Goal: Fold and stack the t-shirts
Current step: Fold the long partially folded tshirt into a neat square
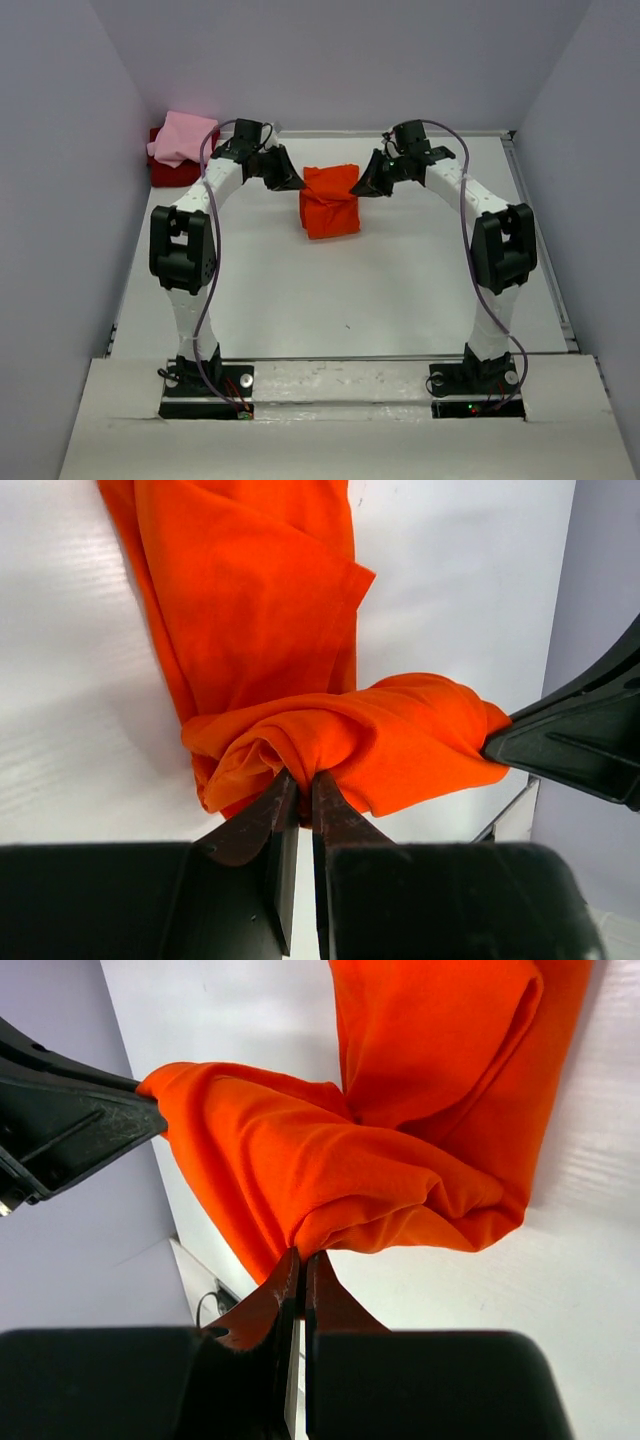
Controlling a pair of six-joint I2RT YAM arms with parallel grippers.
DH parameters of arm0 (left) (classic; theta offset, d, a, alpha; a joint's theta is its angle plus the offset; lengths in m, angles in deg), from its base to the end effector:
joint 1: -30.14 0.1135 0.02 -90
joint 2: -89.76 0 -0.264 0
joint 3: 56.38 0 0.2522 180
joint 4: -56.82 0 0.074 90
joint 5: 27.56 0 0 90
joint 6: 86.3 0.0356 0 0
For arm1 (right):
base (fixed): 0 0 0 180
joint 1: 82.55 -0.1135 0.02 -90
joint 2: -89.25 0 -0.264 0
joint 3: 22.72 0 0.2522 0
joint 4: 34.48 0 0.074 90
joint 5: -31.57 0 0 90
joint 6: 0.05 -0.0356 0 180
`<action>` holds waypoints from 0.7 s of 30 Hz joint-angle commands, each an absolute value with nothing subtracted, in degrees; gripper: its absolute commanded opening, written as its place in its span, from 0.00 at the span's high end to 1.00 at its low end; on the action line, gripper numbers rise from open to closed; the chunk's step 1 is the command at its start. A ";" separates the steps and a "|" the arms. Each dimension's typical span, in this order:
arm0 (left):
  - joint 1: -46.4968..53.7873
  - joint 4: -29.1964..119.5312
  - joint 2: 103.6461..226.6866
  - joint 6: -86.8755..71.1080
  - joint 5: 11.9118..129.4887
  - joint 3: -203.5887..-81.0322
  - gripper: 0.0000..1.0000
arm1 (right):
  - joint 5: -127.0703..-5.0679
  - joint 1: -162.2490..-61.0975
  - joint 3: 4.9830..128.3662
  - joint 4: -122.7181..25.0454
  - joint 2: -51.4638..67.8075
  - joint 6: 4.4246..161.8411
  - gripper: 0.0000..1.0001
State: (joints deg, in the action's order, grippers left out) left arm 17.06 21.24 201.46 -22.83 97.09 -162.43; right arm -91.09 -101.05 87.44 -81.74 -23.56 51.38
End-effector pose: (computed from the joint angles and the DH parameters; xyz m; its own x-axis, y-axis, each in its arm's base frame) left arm 0.4301 -0.1207 0.2659 -0.8436 -0.1812 -0.5055 0.2525 0.6970 -0.6712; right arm 0.4123 0.1582 0.2657 -0.9393 0.2392 -0.2461 -0.0142 0.6893 0.7243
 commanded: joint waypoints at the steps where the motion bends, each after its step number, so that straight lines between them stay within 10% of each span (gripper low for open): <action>1: 20.21 17.75 205.58 -19.86 96.10 -171.28 0.82 | -91.12 -98.72 92.72 -85.68 -26.22 53.74 1.00; 21: 20.83 19.42 221.33 -21.97 100.85 -185.79 0.74 | -95.34 -95.38 127.34 -83.40 -54.17 50.49 1.00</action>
